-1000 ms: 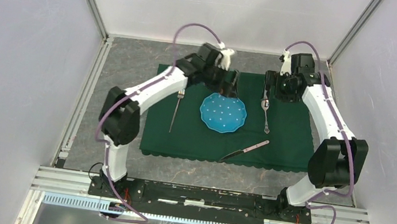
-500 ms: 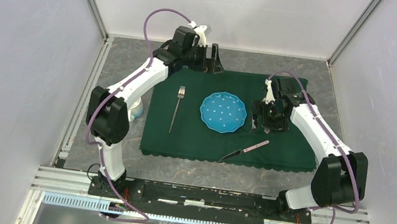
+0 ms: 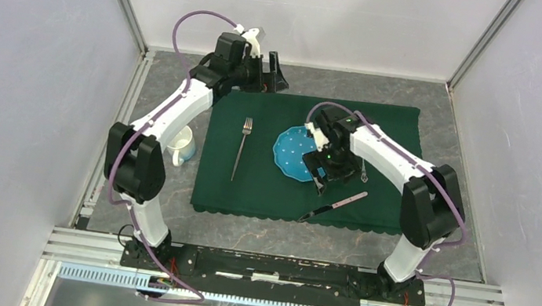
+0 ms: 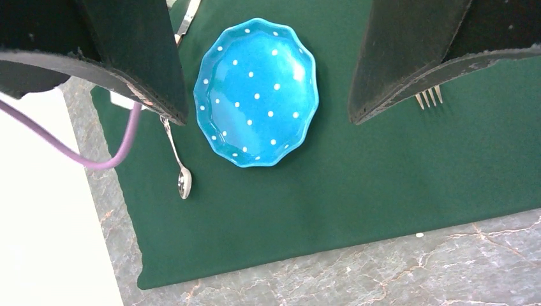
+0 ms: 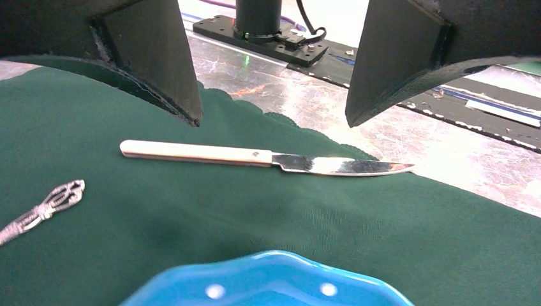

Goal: Set the dinner table for one person
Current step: Pick up the knife with the napkin.

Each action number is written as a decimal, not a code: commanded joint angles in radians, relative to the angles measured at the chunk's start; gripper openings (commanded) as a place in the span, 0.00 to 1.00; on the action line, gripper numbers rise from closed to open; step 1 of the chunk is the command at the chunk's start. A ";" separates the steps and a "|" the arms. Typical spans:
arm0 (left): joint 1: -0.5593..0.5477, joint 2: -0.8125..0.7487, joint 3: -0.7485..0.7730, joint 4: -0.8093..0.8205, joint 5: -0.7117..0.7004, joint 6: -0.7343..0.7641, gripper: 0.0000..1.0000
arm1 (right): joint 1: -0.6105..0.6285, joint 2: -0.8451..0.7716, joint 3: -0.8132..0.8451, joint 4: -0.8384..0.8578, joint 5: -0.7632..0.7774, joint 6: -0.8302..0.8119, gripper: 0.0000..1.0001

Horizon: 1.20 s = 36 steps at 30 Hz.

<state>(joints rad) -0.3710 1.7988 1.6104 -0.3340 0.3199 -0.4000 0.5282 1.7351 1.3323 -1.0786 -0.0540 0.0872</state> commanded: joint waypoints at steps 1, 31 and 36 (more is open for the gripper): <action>0.011 -0.081 -0.044 0.078 0.008 -0.049 1.00 | 0.035 0.018 0.042 -0.041 0.042 -0.045 0.89; 0.049 -0.057 -0.048 0.057 0.029 -0.053 1.00 | 0.087 -0.088 -0.157 0.064 0.284 -0.124 0.81; 0.050 -0.044 -0.040 0.062 0.034 -0.064 1.00 | 0.091 -0.098 -0.199 0.089 0.301 -0.126 0.81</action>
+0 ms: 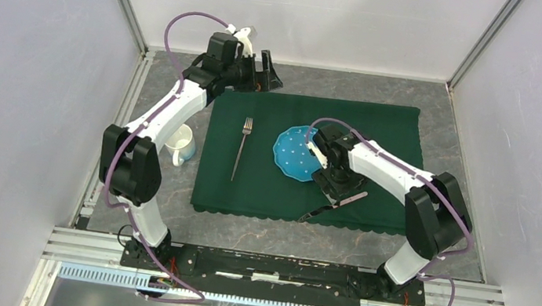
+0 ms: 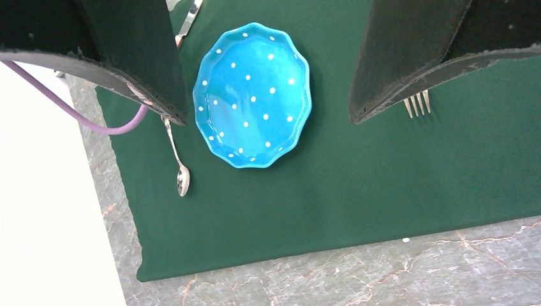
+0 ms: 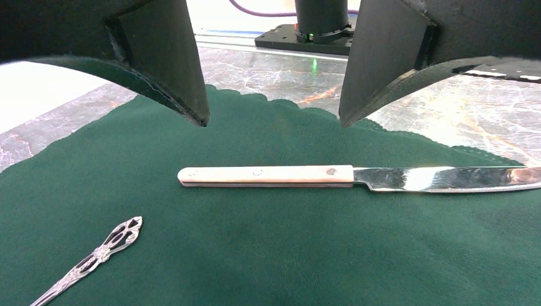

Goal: Set the dinner table for one person
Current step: Pick up the knife with the napkin.

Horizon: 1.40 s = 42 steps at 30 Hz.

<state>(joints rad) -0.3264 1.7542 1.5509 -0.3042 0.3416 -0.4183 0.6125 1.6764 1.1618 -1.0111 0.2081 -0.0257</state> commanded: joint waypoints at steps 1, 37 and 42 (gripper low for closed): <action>0.004 0.000 0.021 0.033 0.010 -0.048 1.00 | 0.009 -0.042 -0.039 0.025 0.042 -0.012 0.81; 0.007 0.018 0.025 0.016 -0.028 -0.050 1.00 | 0.061 -0.071 -0.183 0.209 -0.007 -0.051 0.64; 0.006 0.019 0.025 0.015 -0.029 -0.050 1.00 | 0.062 -0.063 -0.179 0.219 -0.010 -0.049 0.63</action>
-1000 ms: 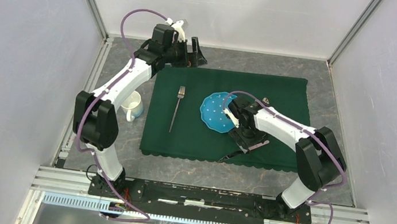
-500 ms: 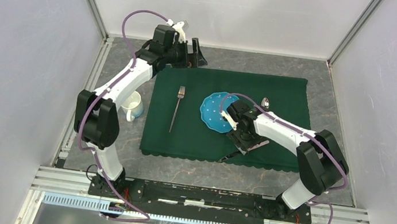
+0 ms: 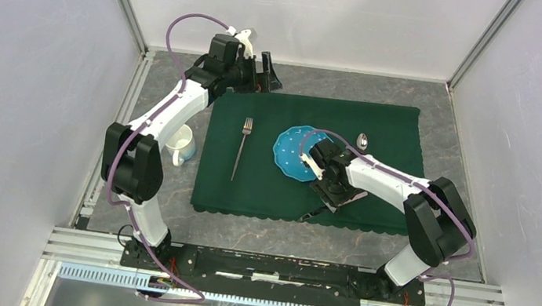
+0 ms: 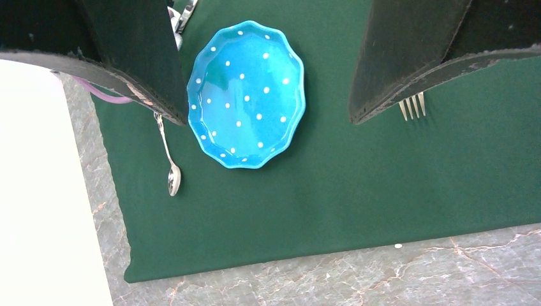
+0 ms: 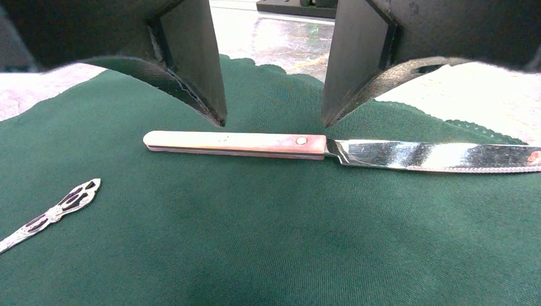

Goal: Set the dinner table for one person
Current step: Pick up the knife with the napkin.

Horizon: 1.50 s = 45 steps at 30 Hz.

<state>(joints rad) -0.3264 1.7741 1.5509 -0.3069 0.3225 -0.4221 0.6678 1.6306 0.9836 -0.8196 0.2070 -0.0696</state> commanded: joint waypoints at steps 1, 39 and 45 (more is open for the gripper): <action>0.006 -0.001 0.025 0.018 -0.009 -0.045 1.00 | 0.007 -0.013 0.002 0.030 -0.012 -0.007 0.62; 0.021 0.013 0.031 0.025 -0.008 -0.046 1.00 | 0.052 0.043 -0.042 0.164 0.042 -0.090 0.60; 0.024 0.011 0.031 0.021 -0.008 -0.044 1.00 | 0.053 0.064 -0.037 0.176 0.033 -0.091 0.60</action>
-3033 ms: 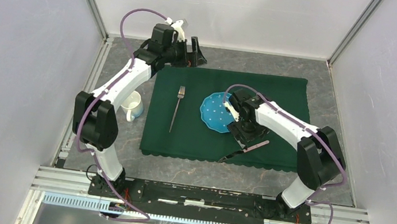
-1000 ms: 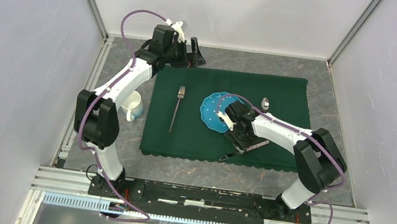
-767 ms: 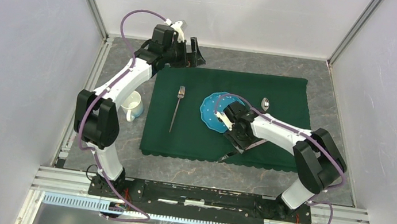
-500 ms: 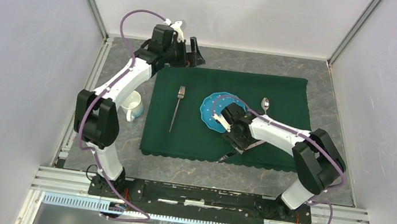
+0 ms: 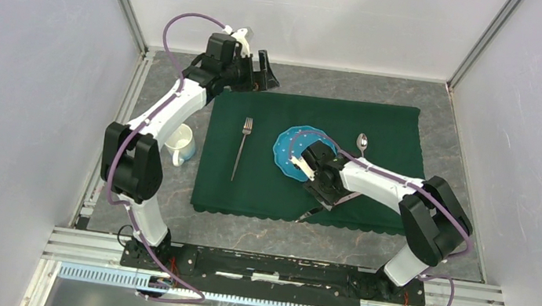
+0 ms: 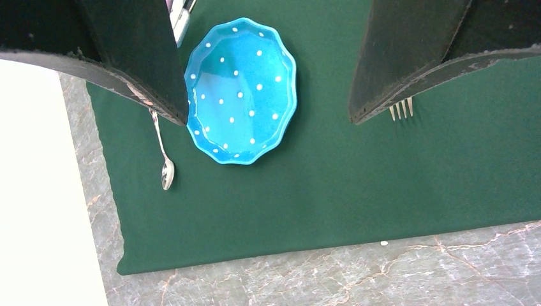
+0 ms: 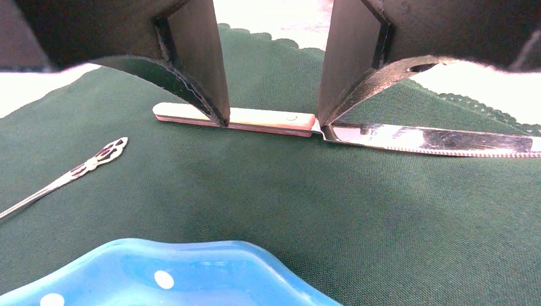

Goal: Set the dinner table for one person
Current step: Pick up the knife with the napkin.

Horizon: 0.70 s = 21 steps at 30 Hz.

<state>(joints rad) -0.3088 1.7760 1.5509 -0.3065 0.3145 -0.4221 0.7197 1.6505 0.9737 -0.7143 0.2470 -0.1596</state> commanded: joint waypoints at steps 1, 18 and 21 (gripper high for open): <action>0.007 0.010 0.031 0.020 0.000 -0.044 1.00 | 0.001 0.046 -0.029 0.072 -0.008 0.000 0.60; 0.012 0.021 0.046 -0.006 0.001 -0.034 1.00 | 0.002 0.083 0.006 0.144 -0.077 -0.049 0.58; 0.013 0.024 0.050 -0.008 0.004 -0.032 1.00 | 0.003 0.077 -0.014 0.144 -0.073 -0.054 0.58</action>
<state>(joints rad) -0.3046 1.7847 1.5566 -0.3103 0.3145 -0.4221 0.7200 1.6714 0.9920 -0.7197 0.2146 -0.2081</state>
